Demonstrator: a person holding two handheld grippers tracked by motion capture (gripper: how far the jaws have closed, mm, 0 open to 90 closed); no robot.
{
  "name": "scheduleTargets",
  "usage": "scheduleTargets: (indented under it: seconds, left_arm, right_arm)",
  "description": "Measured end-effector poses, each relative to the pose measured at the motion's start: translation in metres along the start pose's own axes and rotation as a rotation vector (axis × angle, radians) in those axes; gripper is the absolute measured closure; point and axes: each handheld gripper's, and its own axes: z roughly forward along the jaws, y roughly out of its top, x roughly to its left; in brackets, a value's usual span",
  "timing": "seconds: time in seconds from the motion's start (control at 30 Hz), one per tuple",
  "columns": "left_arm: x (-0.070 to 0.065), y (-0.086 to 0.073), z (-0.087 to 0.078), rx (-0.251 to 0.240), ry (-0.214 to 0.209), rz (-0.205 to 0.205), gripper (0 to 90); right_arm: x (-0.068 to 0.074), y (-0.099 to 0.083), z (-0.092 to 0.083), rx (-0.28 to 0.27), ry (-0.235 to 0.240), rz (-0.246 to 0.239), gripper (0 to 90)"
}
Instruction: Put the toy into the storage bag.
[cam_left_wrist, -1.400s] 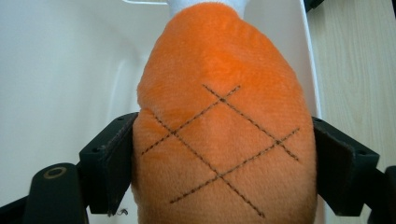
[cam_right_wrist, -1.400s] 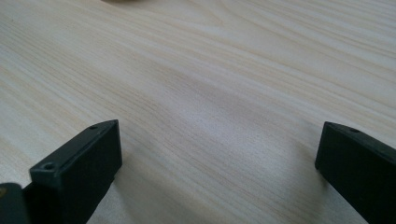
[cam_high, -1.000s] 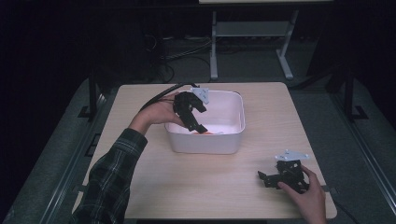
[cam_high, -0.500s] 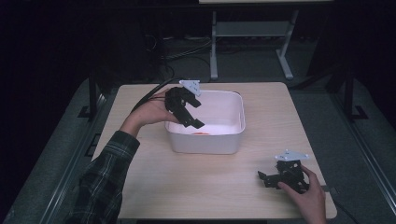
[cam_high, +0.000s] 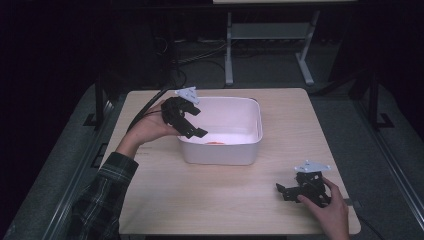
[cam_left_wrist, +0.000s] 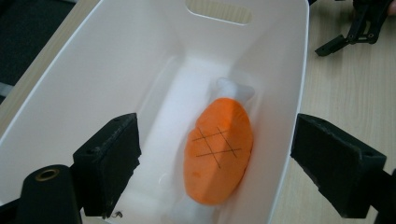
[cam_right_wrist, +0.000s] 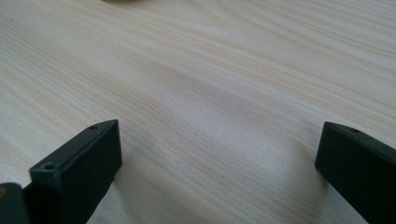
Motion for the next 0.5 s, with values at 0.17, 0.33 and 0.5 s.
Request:
scheduleTargets:
  seconds: [0.17,0.33,0.5]
  left_arm:
    - [-0.006,-0.012,-0.004,-0.017,0.027,-0.02,15.0]
    - [-0.014,-0.026,-0.009,-0.052,0.067,-0.063,15.0]
    - [-0.021,-0.042,-0.014,-0.076,0.094,-0.09,14.9]
  right_arm:
    - [0.0,0.0,0.0,0.0,0.0,0.001,0.0]
    - [0.0,0.0,0.0,0.0,0.0,0.0,0.0]
    - [0.0,0.0,0.0,0.001,0.001,0.001,0.0]
